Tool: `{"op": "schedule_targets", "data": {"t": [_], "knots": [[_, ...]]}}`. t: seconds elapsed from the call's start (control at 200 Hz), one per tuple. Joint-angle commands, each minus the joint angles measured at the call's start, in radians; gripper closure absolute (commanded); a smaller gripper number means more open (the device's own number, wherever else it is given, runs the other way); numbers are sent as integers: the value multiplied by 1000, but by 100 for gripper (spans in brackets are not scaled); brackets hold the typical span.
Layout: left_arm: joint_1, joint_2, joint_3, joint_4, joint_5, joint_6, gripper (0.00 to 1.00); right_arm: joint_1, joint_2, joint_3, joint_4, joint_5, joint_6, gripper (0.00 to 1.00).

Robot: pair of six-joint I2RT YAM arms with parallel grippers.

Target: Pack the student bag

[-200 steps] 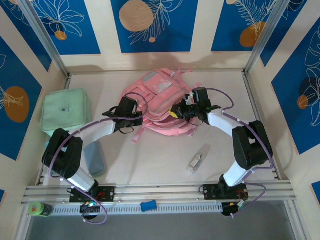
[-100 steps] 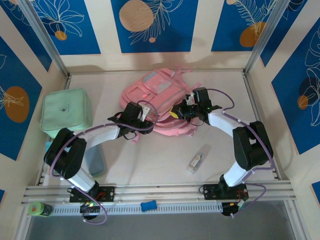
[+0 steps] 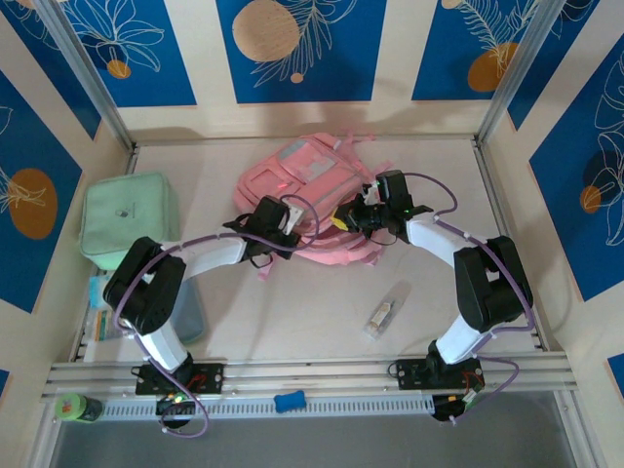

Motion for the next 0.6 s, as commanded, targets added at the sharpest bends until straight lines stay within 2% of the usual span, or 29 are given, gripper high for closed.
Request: {"op": "schedule_targets", "data": {"t": [0.0,0.195,0.3,0.495,0.595], "knots": [[5,15,42,-13,-99,-12,100,-16,-30,-4,21,-1,-13,100],[32,14,67,-60,-206,-69,100,-34,-47,-13,13,0,-15,100],[58,9,70,-70,-222,-91,100,-39,-49,-16,9,0,-16,100],[116,21,91,-92,-205,-147,100,-20,-36,-18,23,5,-6,100],[117,13,84,-69,-133,-147,100,-2,-21,-11,37,-2,1,100]]}}
